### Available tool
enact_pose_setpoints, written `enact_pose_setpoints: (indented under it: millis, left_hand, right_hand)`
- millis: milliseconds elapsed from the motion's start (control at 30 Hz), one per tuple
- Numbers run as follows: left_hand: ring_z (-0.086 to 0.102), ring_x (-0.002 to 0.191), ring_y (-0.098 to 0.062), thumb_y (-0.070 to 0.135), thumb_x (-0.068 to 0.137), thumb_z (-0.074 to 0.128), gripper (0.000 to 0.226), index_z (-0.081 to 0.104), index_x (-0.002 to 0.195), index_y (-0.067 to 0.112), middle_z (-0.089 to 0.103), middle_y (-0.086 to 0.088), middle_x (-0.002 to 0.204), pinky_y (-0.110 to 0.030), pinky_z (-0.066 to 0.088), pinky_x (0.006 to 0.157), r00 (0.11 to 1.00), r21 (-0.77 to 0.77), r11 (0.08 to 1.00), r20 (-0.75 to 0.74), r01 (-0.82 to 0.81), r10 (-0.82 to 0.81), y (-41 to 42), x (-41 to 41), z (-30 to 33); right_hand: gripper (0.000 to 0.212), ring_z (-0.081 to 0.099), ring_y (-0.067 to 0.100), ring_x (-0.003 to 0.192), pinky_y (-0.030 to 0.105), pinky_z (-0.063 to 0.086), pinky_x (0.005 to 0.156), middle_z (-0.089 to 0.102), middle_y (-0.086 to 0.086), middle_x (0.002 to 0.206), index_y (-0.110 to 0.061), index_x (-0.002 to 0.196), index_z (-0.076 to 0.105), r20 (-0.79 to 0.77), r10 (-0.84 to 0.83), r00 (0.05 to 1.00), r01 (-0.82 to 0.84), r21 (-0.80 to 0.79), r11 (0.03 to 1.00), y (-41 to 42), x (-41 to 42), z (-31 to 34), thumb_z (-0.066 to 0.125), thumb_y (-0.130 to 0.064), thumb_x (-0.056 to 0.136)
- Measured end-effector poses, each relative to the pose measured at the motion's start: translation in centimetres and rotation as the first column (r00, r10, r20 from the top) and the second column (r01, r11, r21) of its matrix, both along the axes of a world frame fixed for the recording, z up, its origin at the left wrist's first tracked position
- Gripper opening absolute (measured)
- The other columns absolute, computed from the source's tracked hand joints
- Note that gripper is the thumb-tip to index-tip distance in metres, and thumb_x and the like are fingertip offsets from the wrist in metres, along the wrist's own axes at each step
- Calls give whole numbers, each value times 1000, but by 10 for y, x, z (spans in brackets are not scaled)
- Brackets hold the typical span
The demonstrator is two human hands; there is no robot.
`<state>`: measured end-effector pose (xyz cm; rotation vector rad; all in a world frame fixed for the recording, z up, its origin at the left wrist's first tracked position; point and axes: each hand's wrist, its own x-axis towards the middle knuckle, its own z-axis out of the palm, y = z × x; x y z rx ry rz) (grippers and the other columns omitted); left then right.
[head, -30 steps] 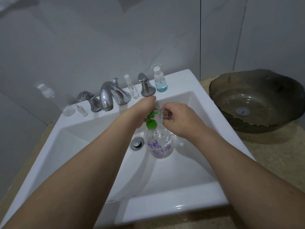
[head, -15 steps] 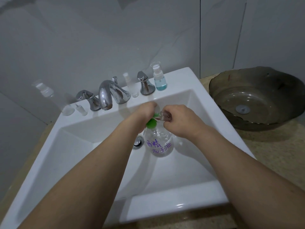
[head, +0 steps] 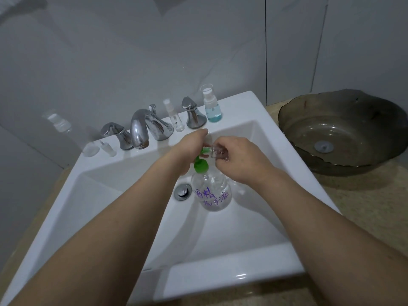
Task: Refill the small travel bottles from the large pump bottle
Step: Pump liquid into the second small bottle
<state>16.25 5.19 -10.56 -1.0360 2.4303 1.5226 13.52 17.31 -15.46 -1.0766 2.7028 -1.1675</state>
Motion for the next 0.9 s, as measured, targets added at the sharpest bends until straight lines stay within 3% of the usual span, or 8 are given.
enact_pose_setpoints:
  millis: [133,300,400,500,667,800,900]
  left_hand:
    - [43,54,-15,30,101,38,34,50,73,14,53,-2,67,-27,26,51,1000,-49,998,-3,27,-27,2,2,-6]
    - [41,41,-15,30,99,38,35,52,72,12,53,-4,62,-26,30,48,999,-58,998,26,35,-34,0,2,-11]
    - [42,51,-17,35,100,36,37,54,79,11,57,-5,69,-27,33,53,1000,-56,998,12,20,-19,-2,0,-14]
    - [46,60,-15,41,101,33,39,55,86,13,57,-4,78,-27,31,54,1000,-16,1000,12,18,-18,-2,0,-10]
    - [50,75,-15,45,102,29,44,60,110,14,60,-2,98,-28,24,53,999,33,999,16,27,-28,-5,-2,6]
    - [48,65,-10,41,103,33,34,58,97,19,58,4,78,-28,24,53,999,-5,1000,25,23,-23,-3,-1,2]
    - [52,53,-9,28,99,41,24,57,85,17,57,1,68,-26,28,52,999,-18,1000,32,14,-14,0,4,0]
  right_hand:
    - [22,56,21,85,33,47,72,60,-3,91,-18,99,63,30,-1,1000,-1,78,997,0,-1,-2,58,-17,77]
    - [18,58,24,83,34,49,72,62,-1,87,-18,93,62,65,-6,998,-1,112,994,-1,0,-5,58,-17,76]
    - [18,59,25,83,36,51,73,63,0,88,-18,93,61,68,-1,998,-6,97,995,-1,-1,-5,58,-17,76]
    - [31,60,22,87,37,52,78,65,-1,95,-20,108,59,76,14,997,-19,60,998,0,1,-2,59,-19,78]
    - [40,59,16,90,30,48,78,63,-7,100,-24,117,55,25,6,1000,-5,-19,1000,2,3,3,61,-19,79]
    - [41,51,11,85,26,38,71,52,-14,95,-28,117,56,0,14,1000,-14,-36,999,1,1,1,60,-17,77]
    - [35,52,14,86,28,42,71,55,-8,98,-23,112,58,5,17,1000,-17,-6,1000,1,0,0,60,-18,78]
